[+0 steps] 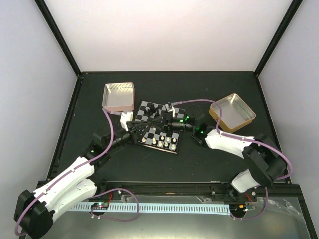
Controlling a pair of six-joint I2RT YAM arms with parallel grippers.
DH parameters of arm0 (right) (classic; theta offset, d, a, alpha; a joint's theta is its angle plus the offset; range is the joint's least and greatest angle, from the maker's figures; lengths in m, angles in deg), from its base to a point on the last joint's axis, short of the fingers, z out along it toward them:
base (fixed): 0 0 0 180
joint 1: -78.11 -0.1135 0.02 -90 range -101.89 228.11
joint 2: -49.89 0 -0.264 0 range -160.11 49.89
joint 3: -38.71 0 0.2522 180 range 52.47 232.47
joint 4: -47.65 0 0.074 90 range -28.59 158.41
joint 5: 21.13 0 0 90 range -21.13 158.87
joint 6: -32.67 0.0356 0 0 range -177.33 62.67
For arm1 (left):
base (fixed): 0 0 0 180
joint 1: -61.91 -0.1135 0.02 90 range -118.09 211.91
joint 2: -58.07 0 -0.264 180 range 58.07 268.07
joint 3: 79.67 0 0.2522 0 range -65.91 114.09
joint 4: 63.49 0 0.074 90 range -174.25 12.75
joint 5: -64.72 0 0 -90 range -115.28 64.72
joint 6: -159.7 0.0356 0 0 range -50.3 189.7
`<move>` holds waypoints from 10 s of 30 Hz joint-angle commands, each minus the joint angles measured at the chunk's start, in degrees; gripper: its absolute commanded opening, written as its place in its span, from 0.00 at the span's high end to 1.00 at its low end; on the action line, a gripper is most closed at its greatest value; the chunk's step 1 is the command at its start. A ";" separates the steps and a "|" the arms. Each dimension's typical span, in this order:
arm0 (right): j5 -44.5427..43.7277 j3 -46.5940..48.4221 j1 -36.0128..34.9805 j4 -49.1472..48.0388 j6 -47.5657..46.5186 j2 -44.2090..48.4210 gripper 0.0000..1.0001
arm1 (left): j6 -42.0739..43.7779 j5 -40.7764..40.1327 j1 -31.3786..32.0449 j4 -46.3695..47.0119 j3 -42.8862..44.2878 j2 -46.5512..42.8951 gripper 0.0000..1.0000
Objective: Set up the chess pieces on the board
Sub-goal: Place the chess piece on the chessboard, then pick up the chess piece from the chessboard, then place the chess piece on the chessboard, then pick up the chess piece from the chessboard.
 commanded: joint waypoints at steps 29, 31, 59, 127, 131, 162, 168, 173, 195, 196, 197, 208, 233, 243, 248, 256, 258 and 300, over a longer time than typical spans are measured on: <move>-25.59 1.01 7.57 41.64 -35.62 14.42 0.44 | 6.45 -21.88 0.58 -41.60 19.15 17.95 0.98; -27.30 0.39 7.67 42.61 -36.90 15.46 0.44 | 6.53 -23.94 0.61 -44.65 22.50 22.98 0.98; -27.89 0.02 8.86 43.83 -39.93 14.28 0.44 | 7.78 -28.44 -1.64 -52.64 37.73 51.90 0.98; -25.34 1.77 8.74 44.32 -40.32 11.58 0.44 | 9.62 -29.35 -2.06 -56.41 39.41 50.72 0.81; -25.15 2.12 8.73 44.57 -40.59 11.08 0.44 | 9.78 -29.14 -2.11 -56.02 39.15 50.50 0.80; -46.51 37.71 -6.42 70.52 -65.89 -24.81 0.66 | 4.15 -35.90 -2.28 -48.74 16.71 -10.69 0.32; -45.57 42.36 -6.66 72.17 -67.47 -28.40 0.64 | 7.15 -35.30 -2.24 -50.24 15.42 -21.14 0.22; -44.58 44.41 -6.71 73.51 -67.74 -31.05 0.64 | 8.41 -34.95 -2.25 -53.69 16.15 -23.10 0.20; -43.67 45.45 -6.98 71.89 -69.07 -32.56 0.94 | 6.76 -34.55 -2.29 -53.95 14.00 -21.84 0.20; -43.54 45.02 -7.05 71.66 -69.11 -32.02 0.95 | 6.75 -34.73 -2.24 -53.95 14.01 -21.89 0.20; -43.50 44.72 -7.18 71.44 -69.07 -31.33 0.96 | 6.77 -34.90 -2.26 -53.89 14.01 -21.89 0.20; -39.83 44.62 -11.08 72.35 -68.94 -28.86 0.96 | 6.45 -35.64 -2.23 -54.09 14.00 -21.84 0.20; -42.57 51.08 -13.59 74.66 -68.24 -37.02 0.94 | 6.51 -35.89 -2.26 -54.19 13.92 -21.69 0.19; -43.61 52.22 -13.59 76.05 -67.04 -36.52 0.85 | 6.33 -36.61 -2.31 -54.54 13.98 -21.01 0.19; -43.38 52.92 -13.59 76.31 -66.45 -34.53 0.79 | 6.30 -36.60 -2.29 -54.59 14.01 -20.90 0.19; -45.43 53.28 -13.42 75.68 -65.78 -31.90 0.76 | 6.31 -36.61 -2.24 -54.73 14.05 -20.91 0.19; -45.73 53.22 -13.33 75.73 -65.65 -31.68 0.76 | 6.28 -36.61 -2.24 -54.72 14.01 -20.91 0.19; -44.27 56.15 -6.57 76.37 -72.85 -40.73 0.81 | 6.27 -36.79 -2.28 -54.72 14.09 -19.85 0.19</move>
